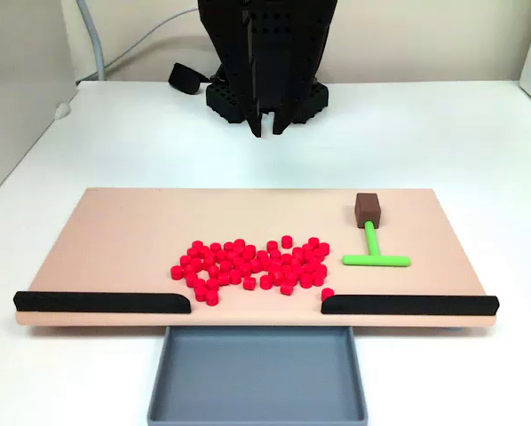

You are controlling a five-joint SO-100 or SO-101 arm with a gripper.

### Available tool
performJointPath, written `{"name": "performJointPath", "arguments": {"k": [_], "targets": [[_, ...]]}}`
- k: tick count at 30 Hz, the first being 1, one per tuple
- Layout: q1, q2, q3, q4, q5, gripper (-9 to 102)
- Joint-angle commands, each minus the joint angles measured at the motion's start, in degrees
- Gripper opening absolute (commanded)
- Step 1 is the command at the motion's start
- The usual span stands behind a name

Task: Grasp a green tool by the dark brown handle.

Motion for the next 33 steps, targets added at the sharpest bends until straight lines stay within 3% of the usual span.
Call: {"name": "performJointPath", "arguments": {"k": [1, 33], "targets": [[2.64, -1.41, -0.79, -0.26, -0.18, 0], [2.29, -1.23, -0.79, -0.18, 0.53, 0]]}}
